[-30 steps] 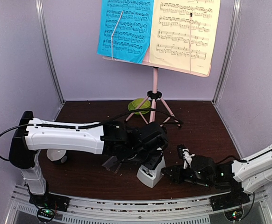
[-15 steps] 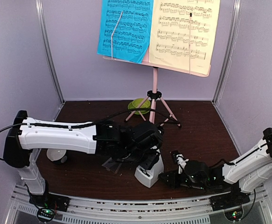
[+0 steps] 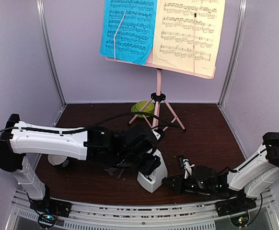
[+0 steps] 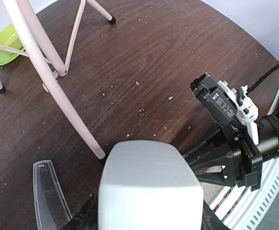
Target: Set up the instrument practice props
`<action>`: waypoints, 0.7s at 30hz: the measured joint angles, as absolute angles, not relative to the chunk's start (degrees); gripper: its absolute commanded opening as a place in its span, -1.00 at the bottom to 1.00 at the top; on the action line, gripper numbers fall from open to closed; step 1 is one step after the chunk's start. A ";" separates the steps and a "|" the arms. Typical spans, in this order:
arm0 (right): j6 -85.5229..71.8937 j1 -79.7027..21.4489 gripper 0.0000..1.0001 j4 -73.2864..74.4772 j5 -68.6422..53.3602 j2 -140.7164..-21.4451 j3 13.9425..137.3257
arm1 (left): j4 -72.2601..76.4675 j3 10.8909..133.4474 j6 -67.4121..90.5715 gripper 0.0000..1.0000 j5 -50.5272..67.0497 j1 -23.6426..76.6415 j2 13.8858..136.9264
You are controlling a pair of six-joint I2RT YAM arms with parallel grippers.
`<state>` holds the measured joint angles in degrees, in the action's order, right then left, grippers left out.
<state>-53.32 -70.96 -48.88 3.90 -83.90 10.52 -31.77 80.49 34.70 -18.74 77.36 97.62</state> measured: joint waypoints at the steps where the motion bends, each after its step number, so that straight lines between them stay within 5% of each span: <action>1: -53.43 -70.98 -0.63 -49.21 3.90 -83.79 10.46 | -31.42 80.27 34.41 -1.00 -18.76 77.34 97.36; 6: -54.50 -70.57 -0.94 -50.00 3.88 -82.94 10.22 | -29.78 78.67 33.26 -1.00 -19.09 77.28 95.64; 14: -54.26 -70.08 -0.95 -47.33 4.05 -76.99 9.32 | -28.34 77.93 32.58 -1.00 -20.75 77.06 94.91; 21: -51.81 -69.87 -0.45 -42.41 4.29 -72.27 10.85 | -26.98 77.89 31.00 -1.00 -21.15 77.08 93.73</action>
<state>-51.81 -69.87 -42.41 4.29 -72.27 10.85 -26.98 77.89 31.00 -21.15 77.08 93.73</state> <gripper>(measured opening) 0.202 0.541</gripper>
